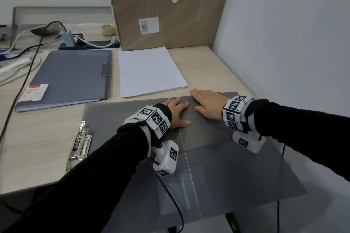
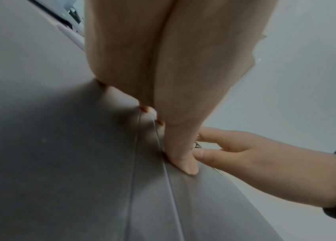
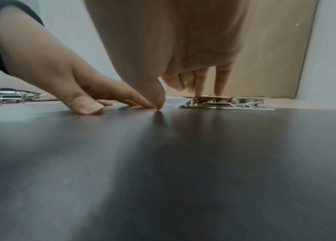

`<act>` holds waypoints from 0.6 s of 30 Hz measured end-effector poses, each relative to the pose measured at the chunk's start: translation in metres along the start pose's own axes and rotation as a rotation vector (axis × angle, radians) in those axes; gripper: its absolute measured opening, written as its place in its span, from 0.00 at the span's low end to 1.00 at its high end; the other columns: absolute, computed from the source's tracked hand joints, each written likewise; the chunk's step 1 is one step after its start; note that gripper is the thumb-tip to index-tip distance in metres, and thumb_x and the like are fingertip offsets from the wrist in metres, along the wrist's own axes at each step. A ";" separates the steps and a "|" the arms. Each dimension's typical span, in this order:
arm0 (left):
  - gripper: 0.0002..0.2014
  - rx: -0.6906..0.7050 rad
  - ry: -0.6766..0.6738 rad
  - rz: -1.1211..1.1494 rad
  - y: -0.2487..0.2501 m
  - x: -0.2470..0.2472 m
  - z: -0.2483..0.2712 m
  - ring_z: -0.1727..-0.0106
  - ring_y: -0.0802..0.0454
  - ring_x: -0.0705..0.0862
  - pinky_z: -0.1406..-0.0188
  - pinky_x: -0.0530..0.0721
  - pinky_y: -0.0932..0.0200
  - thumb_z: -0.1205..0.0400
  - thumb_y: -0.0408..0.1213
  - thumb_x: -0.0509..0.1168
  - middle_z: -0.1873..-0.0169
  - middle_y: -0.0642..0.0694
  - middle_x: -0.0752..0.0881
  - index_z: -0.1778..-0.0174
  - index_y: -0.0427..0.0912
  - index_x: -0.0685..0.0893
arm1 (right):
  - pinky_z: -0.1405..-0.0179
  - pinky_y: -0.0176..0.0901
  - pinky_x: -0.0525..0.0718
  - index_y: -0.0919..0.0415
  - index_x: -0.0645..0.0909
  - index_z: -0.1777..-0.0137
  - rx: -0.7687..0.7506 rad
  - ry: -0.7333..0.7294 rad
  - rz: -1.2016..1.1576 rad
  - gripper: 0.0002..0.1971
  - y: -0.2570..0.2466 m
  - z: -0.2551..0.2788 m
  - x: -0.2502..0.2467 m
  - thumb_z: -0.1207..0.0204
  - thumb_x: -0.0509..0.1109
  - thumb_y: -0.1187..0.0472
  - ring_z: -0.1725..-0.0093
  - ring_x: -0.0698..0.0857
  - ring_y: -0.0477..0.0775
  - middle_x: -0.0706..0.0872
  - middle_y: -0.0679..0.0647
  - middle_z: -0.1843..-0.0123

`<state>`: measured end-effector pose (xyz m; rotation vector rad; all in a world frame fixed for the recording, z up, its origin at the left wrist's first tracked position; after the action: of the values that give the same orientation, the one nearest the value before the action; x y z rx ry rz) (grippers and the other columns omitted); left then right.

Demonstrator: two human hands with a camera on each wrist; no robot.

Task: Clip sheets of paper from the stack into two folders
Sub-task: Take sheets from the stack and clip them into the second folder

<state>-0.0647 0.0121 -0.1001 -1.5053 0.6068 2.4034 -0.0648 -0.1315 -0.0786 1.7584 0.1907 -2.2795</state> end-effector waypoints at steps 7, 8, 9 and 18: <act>0.40 0.001 0.006 0.001 -0.002 0.003 -0.004 0.15 0.39 0.44 0.17 0.51 0.38 0.21 0.61 0.60 0.15 0.48 0.45 0.17 0.57 0.48 | 0.19 0.60 0.57 0.54 0.47 0.15 0.052 -0.084 0.085 0.31 0.006 -0.001 0.000 0.15 0.47 0.46 0.14 0.49 0.50 0.45 0.46 0.13; 0.40 0.001 0.007 0.000 -0.002 0.003 -0.005 0.15 0.39 0.44 0.18 0.52 0.38 0.21 0.61 0.59 0.15 0.48 0.45 0.17 0.58 0.48 | 0.19 0.61 0.54 0.53 0.46 0.15 0.052 -0.102 0.093 0.30 0.006 -0.001 0.001 0.15 0.45 0.45 0.14 0.47 0.49 0.44 0.45 0.13; 0.40 0.000 0.007 0.000 -0.003 0.003 -0.006 0.15 0.39 0.44 0.18 0.52 0.38 0.21 0.61 0.59 0.15 0.48 0.45 0.17 0.58 0.49 | 0.19 0.63 0.52 0.53 0.45 0.15 0.049 -0.115 0.100 0.30 0.006 -0.001 0.002 0.15 0.44 0.45 0.14 0.46 0.48 0.43 0.45 0.13; 0.39 0.004 0.007 -0.001 -0.003 0.001 -0.002 0.14 0.40 0.44 0.18 0.53 0.36 0.21 0.61 0.59 0.15 0.49 0.45 0.17 0.58 0.49 | 0.18 0.63 0.47 0.52 0.46 0.15 0.059 -0.115 0.068 0.31 0.004 0.002 0.004 0.15 0.44 0.44 0.14 0.45 0.46 0.42 0.45 0.13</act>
<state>-0.0627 0.0135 -0.1025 -1.5129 0.6122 2.3958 -0.0668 -0.1366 -0.0818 1.6295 0.0416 -2.3511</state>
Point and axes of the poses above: each hand's wrist, its own z-axis away from the middle knuckle, its own x-axis out of the palm, y = z × x, the point moved 3 cm from there along -z, towards the middle knuckle
